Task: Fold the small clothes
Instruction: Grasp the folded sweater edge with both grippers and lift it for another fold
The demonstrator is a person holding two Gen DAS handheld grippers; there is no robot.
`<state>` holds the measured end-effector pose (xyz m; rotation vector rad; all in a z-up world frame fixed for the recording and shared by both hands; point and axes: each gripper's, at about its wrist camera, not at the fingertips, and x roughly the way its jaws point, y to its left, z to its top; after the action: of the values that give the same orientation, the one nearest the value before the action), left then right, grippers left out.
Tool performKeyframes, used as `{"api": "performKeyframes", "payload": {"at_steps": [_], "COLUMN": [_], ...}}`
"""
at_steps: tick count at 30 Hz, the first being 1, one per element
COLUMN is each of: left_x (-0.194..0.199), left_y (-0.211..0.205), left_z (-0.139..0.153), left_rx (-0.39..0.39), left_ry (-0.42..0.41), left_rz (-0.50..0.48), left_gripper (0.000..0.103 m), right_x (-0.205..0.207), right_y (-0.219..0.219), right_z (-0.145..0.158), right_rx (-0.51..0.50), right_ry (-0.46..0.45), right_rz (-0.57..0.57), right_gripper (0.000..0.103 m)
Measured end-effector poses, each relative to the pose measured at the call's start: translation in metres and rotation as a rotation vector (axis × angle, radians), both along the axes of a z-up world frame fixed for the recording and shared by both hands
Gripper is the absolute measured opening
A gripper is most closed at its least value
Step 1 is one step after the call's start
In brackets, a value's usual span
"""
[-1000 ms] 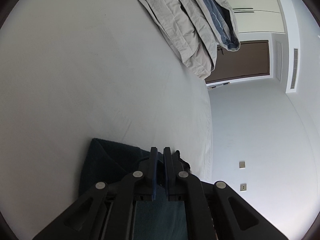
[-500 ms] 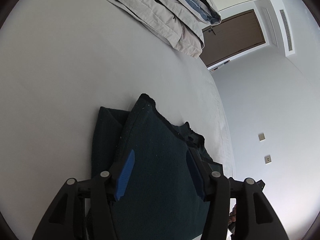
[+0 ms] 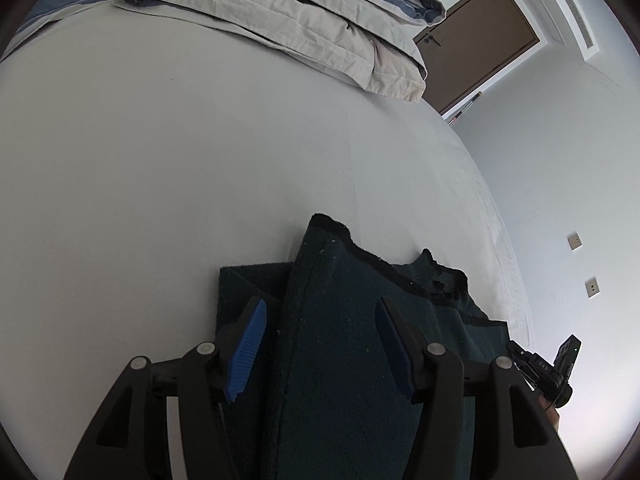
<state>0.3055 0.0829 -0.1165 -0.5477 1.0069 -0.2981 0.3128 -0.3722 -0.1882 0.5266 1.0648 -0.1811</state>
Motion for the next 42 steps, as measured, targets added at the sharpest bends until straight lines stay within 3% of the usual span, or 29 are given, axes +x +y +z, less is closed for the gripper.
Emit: {"api": "performKeyframes", "payload": {"at_steps": [2,5,8,11,16,17,19,21,23,28,34,37,42], "left_x": [0.009,0.017,0.023,0.028,0.030,0.030,0.029,0.027,0.024,0.018,0.007,0.009,0.015], "left_y": [-0.003,-0.004,-0.007,-0.015,-0.023,-0.023,-0.022,-0.021,-0.018,-0.009,0.002,0.006,0.008], "left_z": [-0.003,-0.006,-0.009,-0.011,-0.013,-0.013,-0.013,-0.012,-0.009,-0.003,0.008,0.001,-0.017], "left_rx": [0.028,0.038,0.040,0.079,0.112,0.111,0.112,0.111,0.108,0.093,0.069,0.063,0.073], "left_ry": [0.015,0.018,0.022,0.017,0.007,0.003,-0.005,-0.015,-0.033,-0.068,-0.139,-0.114,-0.068], "left_rz": [-0.004,-0.002,-0.010,-0.037,-0.059,-0.061,-0.056,-0.047,-0.032,0.015,0.088,0.110,0.119], "left_gripper": [0.060,0.060,0.060,0.058,0.018,0.016,0.011,0.008,0.007,0.007,0.007,0.007,0.007], "right_x": [0.003,0.005,0.005,0.008,0.015,0.018,0.023,0.027,0.027,0.022,0.016,0.026,0.036], "right_y": [0.004,0.009,0.011,0.010,0.013,0.016,0.022,0.024,0.026,0.035,0.037,0.033,0.015], "right_z": [-0.001,0.003,0.012,0.009,0.004,0.003,0.001,0.000,0.004,0.023,0.055,0.047,-0.001], "right_rx": [-0.016,-0.018,-0.041,-0.087,-0.111,-0.130,-0.170,-0.209,-0.235,-0.322,-0.360,-0.356,-0.290], "right_ry": [-0.002,-0.019,-0.044,-0.007,0.004,0.015,0.031,0.042,0.025,-0.031,-0.153,-0.109,0.034], "right_rz": [0.012,0.034,0.050,0.044,0.069,0.082,0.107,0.116,0.111,0.120,0.073,0.060,0.015], "right_gripper": [0.031,0.045,0.045,0.045,0.045,0.045,0.038,0.016,0.007,0.005,0.005,0.005,0.005]}}
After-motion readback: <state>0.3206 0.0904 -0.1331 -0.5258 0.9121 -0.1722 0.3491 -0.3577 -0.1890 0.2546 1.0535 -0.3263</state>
